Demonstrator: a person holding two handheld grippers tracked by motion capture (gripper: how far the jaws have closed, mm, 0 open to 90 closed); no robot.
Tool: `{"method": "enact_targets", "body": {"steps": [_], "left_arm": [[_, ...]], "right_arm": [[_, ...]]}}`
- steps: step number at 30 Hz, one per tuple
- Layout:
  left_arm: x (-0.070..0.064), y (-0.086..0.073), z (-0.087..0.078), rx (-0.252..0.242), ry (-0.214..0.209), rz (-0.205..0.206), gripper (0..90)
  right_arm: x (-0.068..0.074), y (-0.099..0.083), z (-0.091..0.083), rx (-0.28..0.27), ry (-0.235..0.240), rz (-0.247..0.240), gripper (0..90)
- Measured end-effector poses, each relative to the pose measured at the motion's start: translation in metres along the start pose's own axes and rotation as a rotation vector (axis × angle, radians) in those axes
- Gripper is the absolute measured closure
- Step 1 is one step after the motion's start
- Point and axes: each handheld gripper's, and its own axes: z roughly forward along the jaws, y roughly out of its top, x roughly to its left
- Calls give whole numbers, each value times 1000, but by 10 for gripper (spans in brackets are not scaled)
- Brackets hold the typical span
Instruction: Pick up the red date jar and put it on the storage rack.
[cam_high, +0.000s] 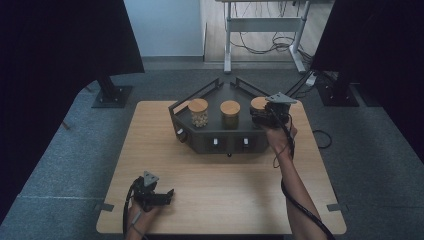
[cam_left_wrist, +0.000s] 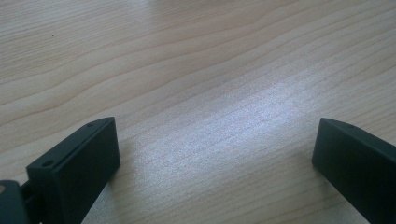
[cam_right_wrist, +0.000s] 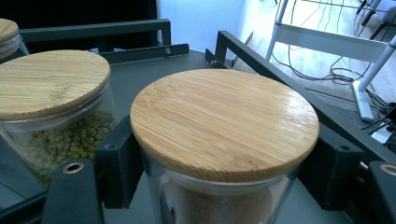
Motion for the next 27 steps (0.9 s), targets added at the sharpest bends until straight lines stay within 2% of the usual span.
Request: {"method": "enact_targets", "body": {"steps": [20, 22, 27], "left_arm": [[0, 0, 0, 0, 0, 0, 6], [0, 0, 0, 0, 0, 1, 5], [0, 0, 0, 0, 0, 0, 6]], "right_arm": [[-5, -8, 3, 8, 1, 10, 231], [-7, -9, 3, 5, 16, 21, 231], [-7, -8, 1, 10, 15, 19, 230]]}}
